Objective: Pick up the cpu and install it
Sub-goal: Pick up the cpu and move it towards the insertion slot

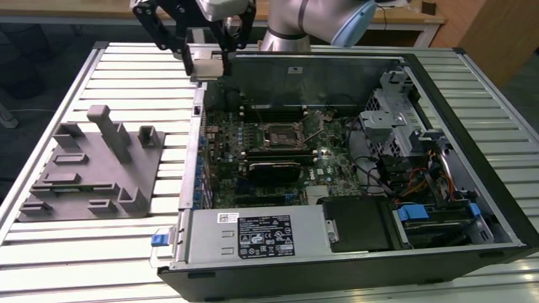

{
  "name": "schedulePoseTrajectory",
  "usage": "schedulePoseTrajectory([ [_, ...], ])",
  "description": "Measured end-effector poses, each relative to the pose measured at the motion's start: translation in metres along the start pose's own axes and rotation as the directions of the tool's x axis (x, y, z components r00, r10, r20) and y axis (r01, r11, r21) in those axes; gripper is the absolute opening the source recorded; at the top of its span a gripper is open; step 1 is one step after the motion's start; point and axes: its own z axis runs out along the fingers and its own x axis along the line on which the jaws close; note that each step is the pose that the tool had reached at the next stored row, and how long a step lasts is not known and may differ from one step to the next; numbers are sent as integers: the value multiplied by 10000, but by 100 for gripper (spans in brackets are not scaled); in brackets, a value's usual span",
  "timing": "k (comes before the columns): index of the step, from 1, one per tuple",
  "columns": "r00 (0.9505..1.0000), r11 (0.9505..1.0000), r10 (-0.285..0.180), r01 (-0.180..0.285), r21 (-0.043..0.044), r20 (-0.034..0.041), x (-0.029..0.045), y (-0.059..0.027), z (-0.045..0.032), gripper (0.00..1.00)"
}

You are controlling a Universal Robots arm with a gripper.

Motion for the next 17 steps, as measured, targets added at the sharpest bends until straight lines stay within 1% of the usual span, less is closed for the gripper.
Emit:
schedulePoseTrajectory([
  [4,10000,10000,-2,2,0,0,-109,3,25,55],
  [9,10000,10000,-4,4,1,-4,-244,9,77,55],
  [17,10000,10000,-6,6,7,-45,-451,22,214,55],
])
